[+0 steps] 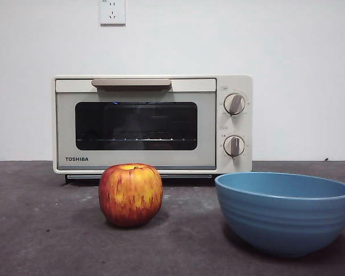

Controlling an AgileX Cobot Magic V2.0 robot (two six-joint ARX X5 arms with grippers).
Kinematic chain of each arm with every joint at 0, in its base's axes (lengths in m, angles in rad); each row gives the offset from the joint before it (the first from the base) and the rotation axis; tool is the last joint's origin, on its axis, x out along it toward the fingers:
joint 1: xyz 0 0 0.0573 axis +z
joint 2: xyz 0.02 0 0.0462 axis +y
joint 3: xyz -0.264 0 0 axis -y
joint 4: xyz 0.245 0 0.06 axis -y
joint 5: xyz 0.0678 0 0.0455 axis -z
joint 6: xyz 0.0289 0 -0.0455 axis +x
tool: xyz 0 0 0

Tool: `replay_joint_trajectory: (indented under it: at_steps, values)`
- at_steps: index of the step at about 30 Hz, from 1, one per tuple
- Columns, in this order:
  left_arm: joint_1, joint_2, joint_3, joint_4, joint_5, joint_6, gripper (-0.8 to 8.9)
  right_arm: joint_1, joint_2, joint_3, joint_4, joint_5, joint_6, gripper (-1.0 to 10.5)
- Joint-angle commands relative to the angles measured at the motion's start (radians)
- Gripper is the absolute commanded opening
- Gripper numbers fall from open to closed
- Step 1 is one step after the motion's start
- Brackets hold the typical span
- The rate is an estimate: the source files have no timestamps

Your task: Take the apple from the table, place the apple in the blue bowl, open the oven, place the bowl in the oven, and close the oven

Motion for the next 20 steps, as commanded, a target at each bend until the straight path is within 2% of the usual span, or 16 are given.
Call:
replay_joint_trajectory:
  at_steps: [1,8,11,15,20]
  values:
    - [0.002,0.040,0.060,-0.021,0.042,-0.004,0.07,0.001,0.045,0.060,-0.036,-0.026,0.010,0.0]
    - [0.002,0.219,0.215,-0.076,0.211,0.001,0.07,0.014,0.240,0.225,-0.133,-0.200,-0.051,0.0]
    - [0.000,0.311,0.298,-0.148,0.278,0.071,0.07,0.044,0.345,0.293,-0.181,-0.275,-0.087,0.0]
    - [-0.013,0.420,0.404,-0.263,0.325,0.174,0.07,0.113,0.483,0.381,-0.260,-0.357,-0.178,0.0]
    - [-0.052,0.511,0.496,-0.380,0.358,0.247,0.07,0.240,0.626,0.485,-0.361,-0.383,-0.277,0.0]
